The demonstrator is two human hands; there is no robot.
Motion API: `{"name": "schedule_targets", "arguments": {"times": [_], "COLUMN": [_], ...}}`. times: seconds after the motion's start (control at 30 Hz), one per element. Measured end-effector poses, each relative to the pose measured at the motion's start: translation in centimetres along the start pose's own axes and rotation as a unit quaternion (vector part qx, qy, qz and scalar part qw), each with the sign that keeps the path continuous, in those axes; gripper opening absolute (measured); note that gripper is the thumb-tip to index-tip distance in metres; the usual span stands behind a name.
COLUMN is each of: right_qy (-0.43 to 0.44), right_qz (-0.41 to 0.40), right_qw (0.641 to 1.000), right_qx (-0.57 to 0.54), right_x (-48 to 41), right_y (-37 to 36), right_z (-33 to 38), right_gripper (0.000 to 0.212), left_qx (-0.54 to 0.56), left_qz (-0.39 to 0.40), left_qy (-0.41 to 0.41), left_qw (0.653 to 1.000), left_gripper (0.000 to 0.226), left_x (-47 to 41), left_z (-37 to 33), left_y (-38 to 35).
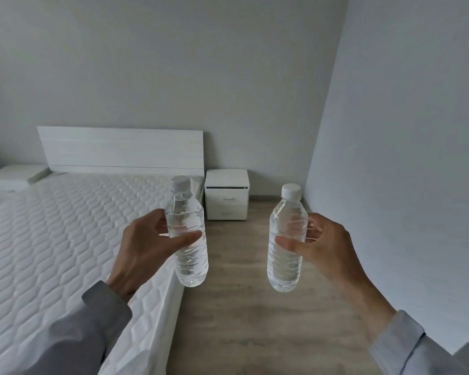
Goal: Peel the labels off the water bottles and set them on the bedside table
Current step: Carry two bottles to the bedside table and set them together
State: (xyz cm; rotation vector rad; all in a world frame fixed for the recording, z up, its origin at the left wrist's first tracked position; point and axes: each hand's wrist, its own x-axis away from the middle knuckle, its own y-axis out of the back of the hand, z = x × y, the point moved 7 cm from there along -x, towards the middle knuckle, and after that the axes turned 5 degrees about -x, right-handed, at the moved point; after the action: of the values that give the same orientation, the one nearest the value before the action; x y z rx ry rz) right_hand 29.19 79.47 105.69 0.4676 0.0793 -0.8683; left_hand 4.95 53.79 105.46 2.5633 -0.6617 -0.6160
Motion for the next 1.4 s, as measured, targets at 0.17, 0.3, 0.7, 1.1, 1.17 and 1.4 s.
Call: {"name": "schedule_targets", "arguments": {"times": [0.17,0.3,0.7,1.1,1.17,1.4], "right_qy": [0.023,0.040,0.087,0.074,0.069,0.033], "right_qz": [0.007,0.011,0.015,0.037,0.035,0.006], "right_qw": [1.000,0.999,0.995,0.996,0.997,0.999], "right_qx": [0.004,-0.006,-0.040,-0.030,-0.026,-0.020], "right_x": [-11.9,-23.0,-56.8,-91.0,-95.8,-112.0], "right_y": [0.7,0.1,-4.7,-14.4,-16.8,-26.0], "right_z": [-3.3,-4.5,-10.5,-17.9,-19.2,-23.8], "right_gripper": [0.037,0.043,0.036,0.043,0.042,0.044], "left_qx": [0.023,0.028,-0.006,-0.004,-0.008,-0.004], "left_qz": [0.001,0.007,-0.024,-0.048,-0.042,-0.007], "left_qy": [-0.010,-0.011,-0.029,0.021,0.019,0.002], "left_qw": [1.000,1.000,0.999,0.999,0.999,1.000], "left_gripper": [0.041,0.042,0.033,0.035,0.034,0.037], "left_x": [-10.7,-20.9,-51.8,-82.0,-87.2,-106.8], "left_z": [1.1,1.5,4.2,12.7,15.0,24.0], "left_y": [-7.5,-12.4,-22.4,-29.5,-30.4,-33.0]}}
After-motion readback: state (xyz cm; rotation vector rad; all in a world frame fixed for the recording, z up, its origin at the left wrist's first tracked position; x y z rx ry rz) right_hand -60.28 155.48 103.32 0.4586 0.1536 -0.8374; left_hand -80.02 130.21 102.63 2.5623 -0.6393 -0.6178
